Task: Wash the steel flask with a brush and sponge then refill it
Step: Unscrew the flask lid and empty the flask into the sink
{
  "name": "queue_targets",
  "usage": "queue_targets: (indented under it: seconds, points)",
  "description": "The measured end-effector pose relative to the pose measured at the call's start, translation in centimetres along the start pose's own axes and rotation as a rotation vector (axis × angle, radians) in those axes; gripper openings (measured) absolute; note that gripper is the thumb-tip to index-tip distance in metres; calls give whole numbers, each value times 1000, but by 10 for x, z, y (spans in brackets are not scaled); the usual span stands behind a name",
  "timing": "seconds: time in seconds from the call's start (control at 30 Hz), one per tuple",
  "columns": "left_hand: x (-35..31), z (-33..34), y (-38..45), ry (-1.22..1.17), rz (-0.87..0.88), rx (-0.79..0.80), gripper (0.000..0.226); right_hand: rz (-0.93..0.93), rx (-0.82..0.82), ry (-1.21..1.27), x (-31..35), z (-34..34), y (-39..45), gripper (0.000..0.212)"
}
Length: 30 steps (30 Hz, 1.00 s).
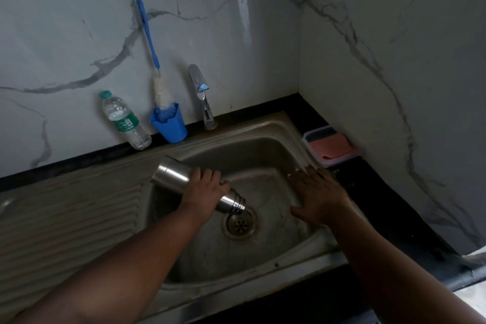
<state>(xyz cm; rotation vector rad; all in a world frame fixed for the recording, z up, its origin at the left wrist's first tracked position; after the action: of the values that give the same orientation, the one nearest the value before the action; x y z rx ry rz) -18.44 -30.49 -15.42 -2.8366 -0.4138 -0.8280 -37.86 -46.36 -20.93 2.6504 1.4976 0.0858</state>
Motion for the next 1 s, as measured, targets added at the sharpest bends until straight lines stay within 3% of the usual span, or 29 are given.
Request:
queue_targets:
  seconds: [0.37,0.67,1.0]
  points:
    - [-7,-3,3,84,23,24,51,-8,21,-31,-1,1,2,95]
    - [-7,-2,-2,151,33,51,63,-13,27,-31,-1,3,1,90]
    - [-17,3,-6,242,111,66,54,0,25,-44,-3,6,2,94]
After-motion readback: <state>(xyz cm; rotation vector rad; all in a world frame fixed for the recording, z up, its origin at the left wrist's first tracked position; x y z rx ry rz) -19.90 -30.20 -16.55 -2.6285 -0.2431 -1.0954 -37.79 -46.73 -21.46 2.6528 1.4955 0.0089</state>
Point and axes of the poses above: each hand's wrist, its own y-axis towards the middle knuckle, its own z-axis out of the palm, x = y × z, the point moved 5 cm from there along y, towards the middle knuckle, and after that the axes turned 6 degrees about -x, right-handed, at the moved point
